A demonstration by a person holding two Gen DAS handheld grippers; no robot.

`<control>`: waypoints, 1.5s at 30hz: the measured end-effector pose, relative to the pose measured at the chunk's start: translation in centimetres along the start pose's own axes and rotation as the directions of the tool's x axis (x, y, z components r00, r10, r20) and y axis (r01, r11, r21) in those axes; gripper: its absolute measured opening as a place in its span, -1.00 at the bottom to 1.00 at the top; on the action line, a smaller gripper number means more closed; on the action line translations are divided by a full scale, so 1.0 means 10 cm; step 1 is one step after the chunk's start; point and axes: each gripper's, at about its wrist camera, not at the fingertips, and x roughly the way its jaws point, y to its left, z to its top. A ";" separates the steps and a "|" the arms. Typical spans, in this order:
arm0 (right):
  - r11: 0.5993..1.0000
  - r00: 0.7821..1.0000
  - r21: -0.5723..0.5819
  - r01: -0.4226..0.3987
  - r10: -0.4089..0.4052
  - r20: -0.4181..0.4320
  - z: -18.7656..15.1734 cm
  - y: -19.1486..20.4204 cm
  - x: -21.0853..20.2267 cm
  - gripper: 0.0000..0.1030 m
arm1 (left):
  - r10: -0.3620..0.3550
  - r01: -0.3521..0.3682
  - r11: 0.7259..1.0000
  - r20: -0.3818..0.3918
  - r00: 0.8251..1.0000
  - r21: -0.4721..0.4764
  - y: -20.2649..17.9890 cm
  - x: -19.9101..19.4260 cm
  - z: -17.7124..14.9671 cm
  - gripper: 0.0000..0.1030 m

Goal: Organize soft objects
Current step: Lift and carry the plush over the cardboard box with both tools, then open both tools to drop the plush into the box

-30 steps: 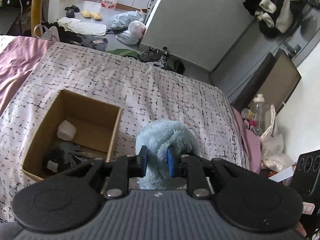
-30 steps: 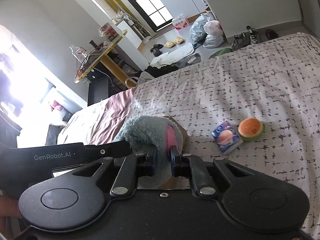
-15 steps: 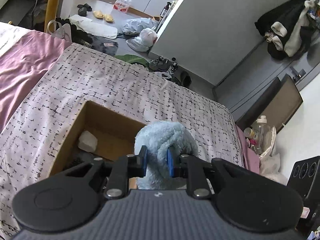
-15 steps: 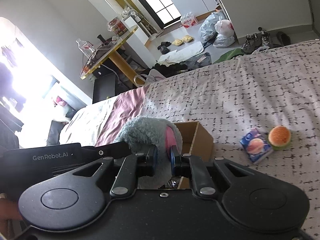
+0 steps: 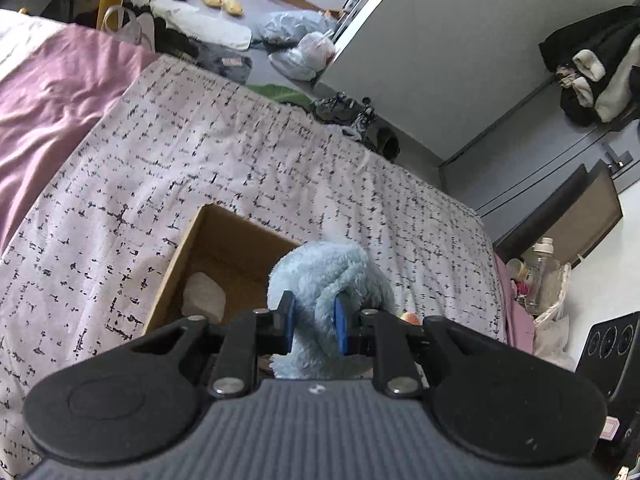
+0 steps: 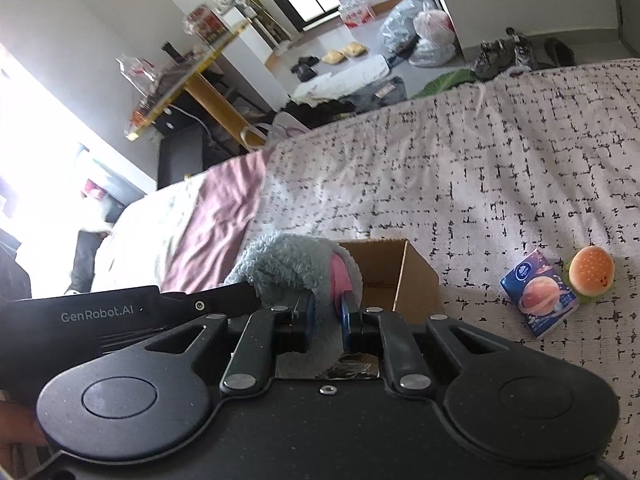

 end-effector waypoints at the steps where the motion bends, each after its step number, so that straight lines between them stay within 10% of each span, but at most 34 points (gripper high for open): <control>1: 1.000 1.000 -0.002 0.015 -0.015 -0.011 0.00 0.01 0.06 -0.74 | 0.001 -0.001 1.000 -0.008 1.000 -0.003 0.03 0.05 0.01 -0.63; 26: 0.983 0.980 -0.079 0.166 -0.173 -0.095 0.02 0.10 0.48 -0.67 | 0.048 -0.047 0.999 -0.142 0.989 0.008 0.29 0.57 0.13 -0.52; 38: 0.990 0.991 -0.057 0.128 -0.131 -0.042 -0.01 0.09 -0.01 -0.64 | 0.152 -0.151 0.988 -0.063 0.986 0.032 0.02 0.08 0.05 0.45; 45: 0.993 0.994 -0.040 0.107 -0.107 0.015 -0.08 -0.02 -0.37 -0.09 | 0.201 -0.199 0.978 -0.020 0.979 0.057 -0.23 -0.19 -0.09 0.63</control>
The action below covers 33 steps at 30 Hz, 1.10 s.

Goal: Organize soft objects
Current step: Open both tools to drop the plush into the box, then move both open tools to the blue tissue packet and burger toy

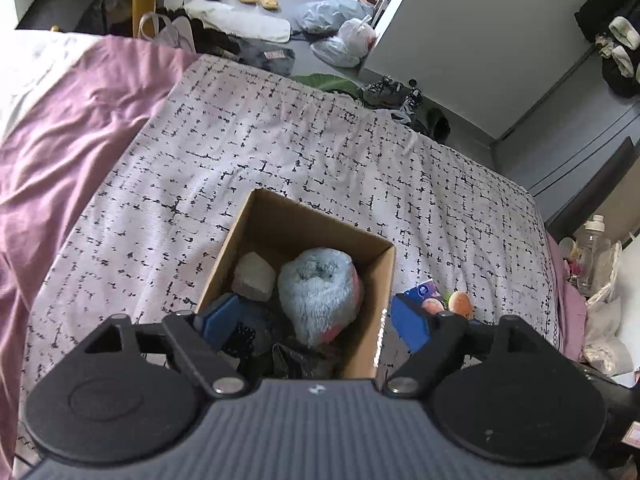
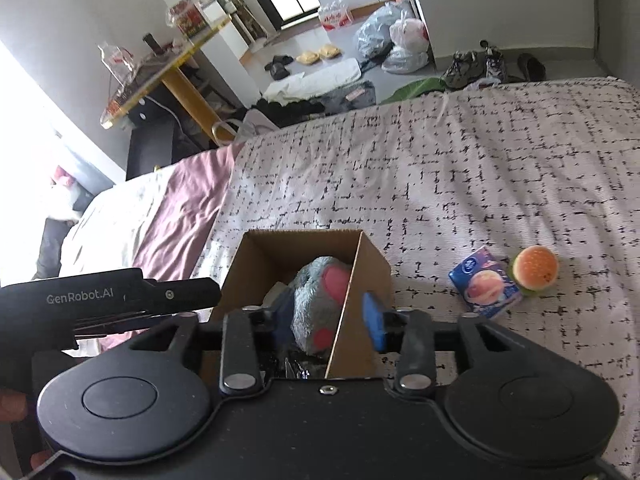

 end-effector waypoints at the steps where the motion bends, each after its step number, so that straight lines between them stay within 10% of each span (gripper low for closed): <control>1: 1.000 1.000 -0.002 -0.006 0.007 0.010 -0.01 -0.02 -0.06 0.01 | 0.003 -0.003 1.000 0.006 1.000 0.002 -0.02 -0.03 -0.02 0.65; 13: 0.999 0.993 -0.019 -0.028 0.030 0.118 -0.19 -0.38 -0.56 0.84 | 0.075 -0.077 0.997 0.110 0.991 0.018 -0.30 -0.33 -0.43 0.99; 33: 0.998 0.977 -0.044 -0.046 0.054 0.204 -0.42 -1.00 -0.88 1.00 | 0.051 -0.067 0.995 0.209 0.977 0.071 -0.87 -0.51 -0.83 1.00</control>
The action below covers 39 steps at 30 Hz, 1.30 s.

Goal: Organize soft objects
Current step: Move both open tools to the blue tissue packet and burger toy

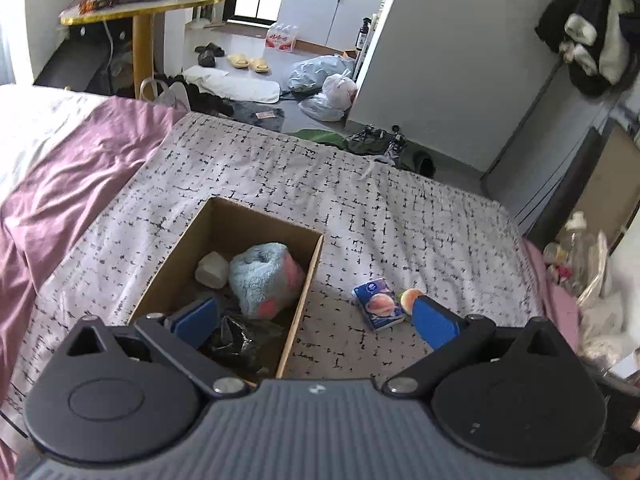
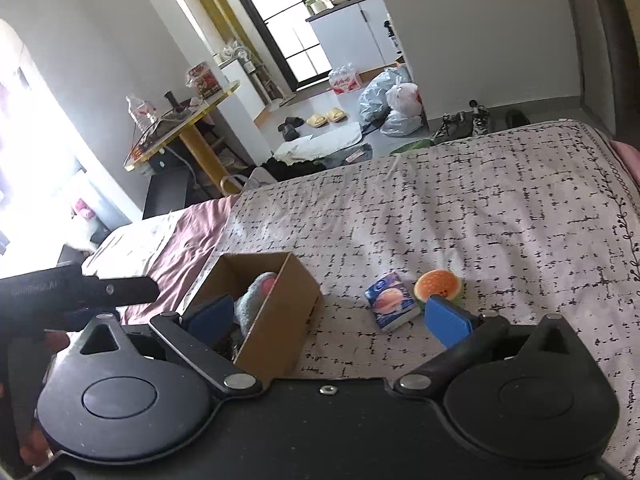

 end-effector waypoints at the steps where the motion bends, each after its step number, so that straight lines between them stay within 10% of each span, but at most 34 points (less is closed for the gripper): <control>1: 1.000 1.000 0.005 0.001 -0.001 0.004 0.00 -0.04 -0.02 1.00 | 0.003 -0.003 1.000 0.001 1.000 0.016 -0.04 0.00 -0.01 1.00; 24: 0.988 1.000 0.155 0.013 -0.017 0.024 -0.19 -0.89 -0.07 0.99 | 0.050 -0.046 0.993 -0.035 0.998 0.107 -0.75 0.37 -0.18 0.99; 39: 0.978 0.999 0.207 -0.007 0.013 -0.030 -0.23 -1.19 0.52 0.57 | 0.075 -0.070 0.995 -0.088 0.993 0.068 -0.91 1.00 -0.12 0.94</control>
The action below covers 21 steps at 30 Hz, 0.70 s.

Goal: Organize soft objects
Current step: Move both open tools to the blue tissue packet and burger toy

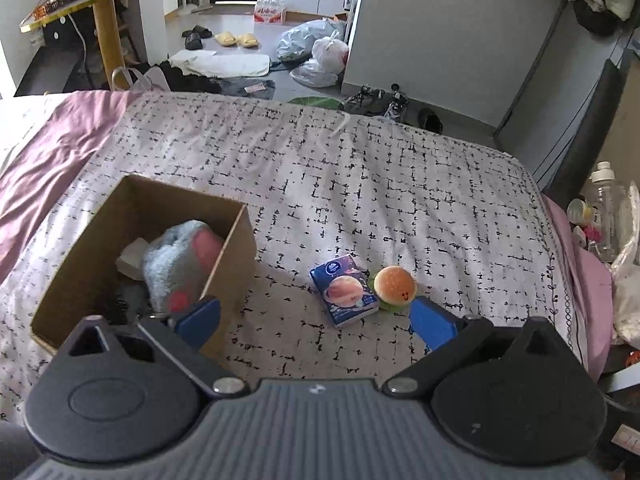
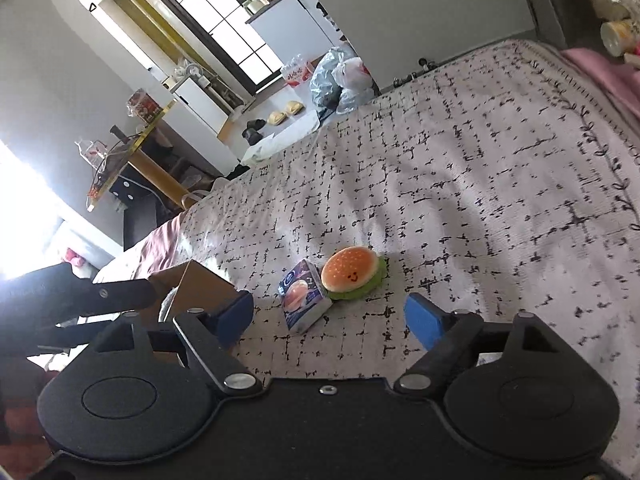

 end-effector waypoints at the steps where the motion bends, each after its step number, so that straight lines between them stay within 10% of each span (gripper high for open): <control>1: 1.000 1.000 -0.008 0.004 -0.004 -0.004 0.02 -0.01 0.04 0.56 | 0.002 -0.002 1.000 -0.008 1.000 -0.004 -0.02 0.06 0.01 0.94; 21: 0.998 0.990 -0.050 0.036 -0.043 -0.133 0.08 -0.25 0.75 0.37 | 0.006 -0.015 0.998 -0.142 0.990 -0.058 -0.22 1.09 0.06 0.56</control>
